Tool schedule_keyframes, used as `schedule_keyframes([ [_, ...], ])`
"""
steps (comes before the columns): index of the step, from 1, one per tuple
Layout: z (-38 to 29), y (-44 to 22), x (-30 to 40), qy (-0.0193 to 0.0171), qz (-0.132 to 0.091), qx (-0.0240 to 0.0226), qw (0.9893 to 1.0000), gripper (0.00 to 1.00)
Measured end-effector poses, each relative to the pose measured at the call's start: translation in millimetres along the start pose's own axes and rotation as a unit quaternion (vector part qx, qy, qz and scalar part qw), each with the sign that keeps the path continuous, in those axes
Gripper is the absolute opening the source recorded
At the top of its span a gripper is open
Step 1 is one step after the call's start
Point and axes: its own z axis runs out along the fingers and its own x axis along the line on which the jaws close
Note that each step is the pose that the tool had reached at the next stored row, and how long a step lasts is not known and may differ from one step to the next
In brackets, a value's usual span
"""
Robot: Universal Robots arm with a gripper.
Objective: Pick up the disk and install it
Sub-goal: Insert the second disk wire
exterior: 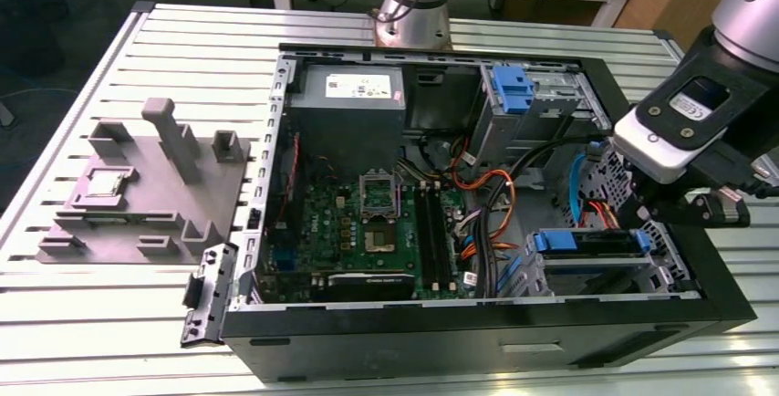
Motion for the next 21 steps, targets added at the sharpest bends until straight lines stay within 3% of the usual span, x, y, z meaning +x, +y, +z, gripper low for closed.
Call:
schedule_keyframes([
  [9, -3.2, 0.2, -0.2, -0.0002, 0.0, 0.0, 1.0, 0.1],
  [21, -3.3, 0.2, -0.3, -0.0043, 0.0, -0.0001, 1.0, 0.1],
])
